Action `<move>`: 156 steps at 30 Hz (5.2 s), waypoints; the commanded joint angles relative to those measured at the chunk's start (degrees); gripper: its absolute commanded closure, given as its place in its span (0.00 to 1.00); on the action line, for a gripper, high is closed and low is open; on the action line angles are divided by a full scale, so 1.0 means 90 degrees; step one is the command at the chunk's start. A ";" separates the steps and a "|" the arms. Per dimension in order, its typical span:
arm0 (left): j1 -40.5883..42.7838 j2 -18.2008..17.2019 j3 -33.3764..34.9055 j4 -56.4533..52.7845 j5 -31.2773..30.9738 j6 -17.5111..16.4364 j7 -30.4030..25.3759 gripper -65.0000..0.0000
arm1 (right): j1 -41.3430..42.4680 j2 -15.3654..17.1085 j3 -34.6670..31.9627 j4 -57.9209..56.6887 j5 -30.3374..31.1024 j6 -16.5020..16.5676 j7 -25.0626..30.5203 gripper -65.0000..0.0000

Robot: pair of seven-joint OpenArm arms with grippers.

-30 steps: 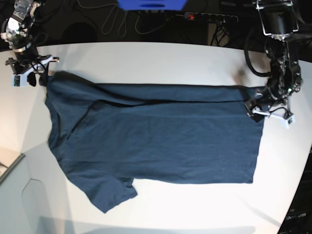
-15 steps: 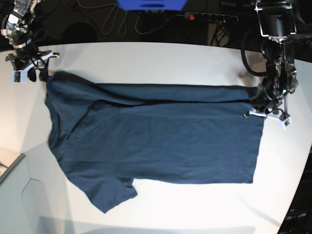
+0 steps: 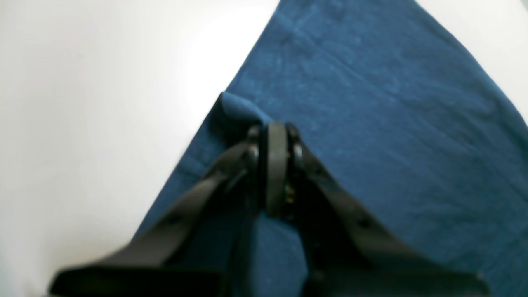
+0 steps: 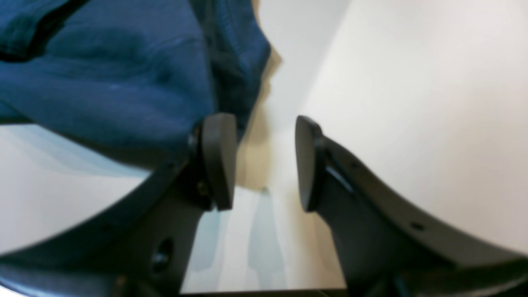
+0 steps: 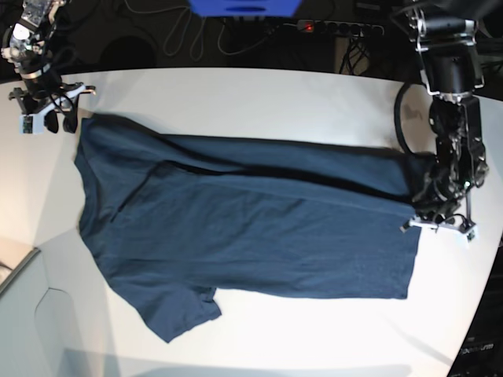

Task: Layout the t-shirt on the table in an organized manner, then fold the t-shirt properly
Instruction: 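Release and regrasp the shirt edge with the left gripper, then pull the held shirt edge with both grippers to straighten it, then release the shirt edge with both grippers and raise them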

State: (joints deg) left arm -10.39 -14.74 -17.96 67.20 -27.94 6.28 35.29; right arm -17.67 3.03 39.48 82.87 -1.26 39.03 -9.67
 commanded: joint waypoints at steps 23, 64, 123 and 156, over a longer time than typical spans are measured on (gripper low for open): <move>0.1111 -0.0242 -0.0042 0.0675 -0.0016 0.0010 -0.0185 0.15 | 0.0034 -0.0380 0.0013 0.1220 0.0096 0.0108 0.0132 0.55; 0.1150 -0.0809 -0.0042 0.0196 -0.0055 0.0000 -0.0439 1.00 | 0.0581 0.0343 -0.0631 -0.1310 0.0096 0.0108 0.0161 1.00; 0.3045 -0.0086 -0.1292 0.2316 -0.0006 0.0000 0.1075 1.00 | -0.0747 -0.0107 -0.0006 0.0819 0.0105 0.0108 0.0152 1.00; 0.3406 -0.0027 -0.1302 0.3234 -0.0065 0.0000 0.1525 0.41 | -0.1157 -0.0009 0.0140 0.1093 0.0125 0.0108 0.0171 0.41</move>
State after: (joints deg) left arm 20.27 -14.28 -29.17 95.24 -28.49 6.22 49.47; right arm -27.90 2.48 40.29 91.74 -1.08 39.66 -9.37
